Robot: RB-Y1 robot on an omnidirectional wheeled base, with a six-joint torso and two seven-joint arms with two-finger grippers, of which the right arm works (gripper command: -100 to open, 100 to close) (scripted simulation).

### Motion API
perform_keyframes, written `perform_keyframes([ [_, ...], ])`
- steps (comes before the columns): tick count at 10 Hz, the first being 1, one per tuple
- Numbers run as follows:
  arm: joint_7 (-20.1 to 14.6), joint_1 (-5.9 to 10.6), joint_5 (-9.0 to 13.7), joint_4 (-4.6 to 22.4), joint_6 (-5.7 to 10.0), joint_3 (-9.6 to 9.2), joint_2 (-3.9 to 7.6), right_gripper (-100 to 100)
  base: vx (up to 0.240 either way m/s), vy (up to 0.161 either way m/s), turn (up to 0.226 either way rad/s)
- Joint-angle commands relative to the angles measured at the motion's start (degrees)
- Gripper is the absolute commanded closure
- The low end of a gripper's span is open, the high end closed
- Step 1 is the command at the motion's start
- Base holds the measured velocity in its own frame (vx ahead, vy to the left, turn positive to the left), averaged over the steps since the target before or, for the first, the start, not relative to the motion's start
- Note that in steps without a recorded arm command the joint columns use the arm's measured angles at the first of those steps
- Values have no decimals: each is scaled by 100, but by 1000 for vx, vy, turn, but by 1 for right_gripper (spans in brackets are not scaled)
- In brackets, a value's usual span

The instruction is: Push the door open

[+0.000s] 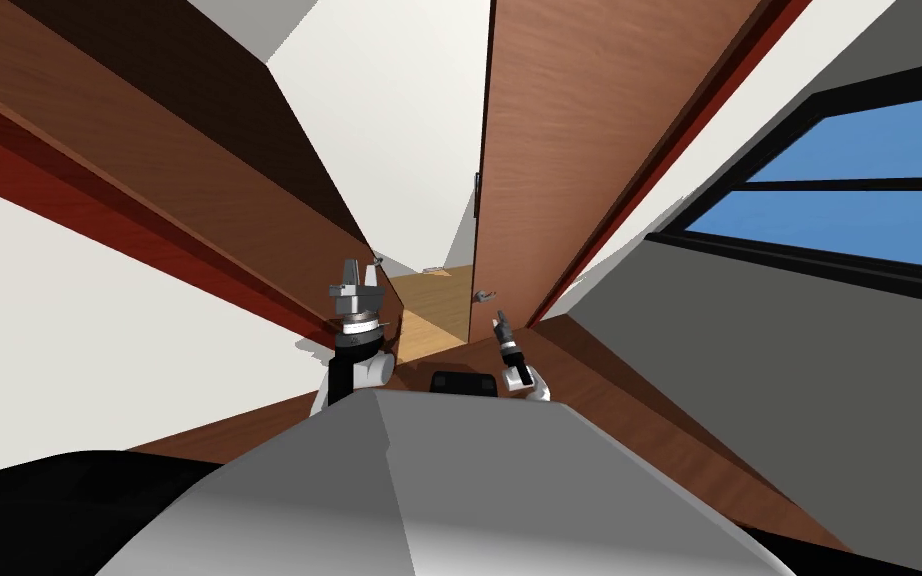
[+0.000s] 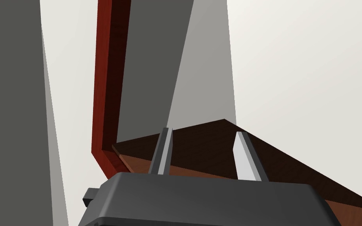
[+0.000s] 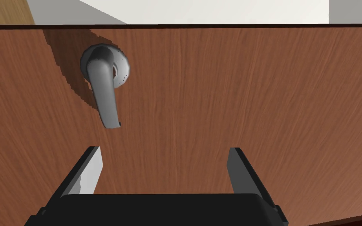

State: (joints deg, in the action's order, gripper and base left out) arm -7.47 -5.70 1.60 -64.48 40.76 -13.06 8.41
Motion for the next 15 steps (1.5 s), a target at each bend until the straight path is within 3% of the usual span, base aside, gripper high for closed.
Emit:
perform_keyframes([
  [1,-3,113,14,286,53,-47,26,-100,63,-91,86],
  [2,-3,113,14,302,53,-47,26,-100,38,-64,41],
  [9,18,390,46,1262,253,-244,92,-100,49,-64,80],
  [11,22,436,51,1419,286,-276,103,-100,40,-51,39],
  [15,66,459,57,1454,295,-214,39,-100,135,4,25],
])
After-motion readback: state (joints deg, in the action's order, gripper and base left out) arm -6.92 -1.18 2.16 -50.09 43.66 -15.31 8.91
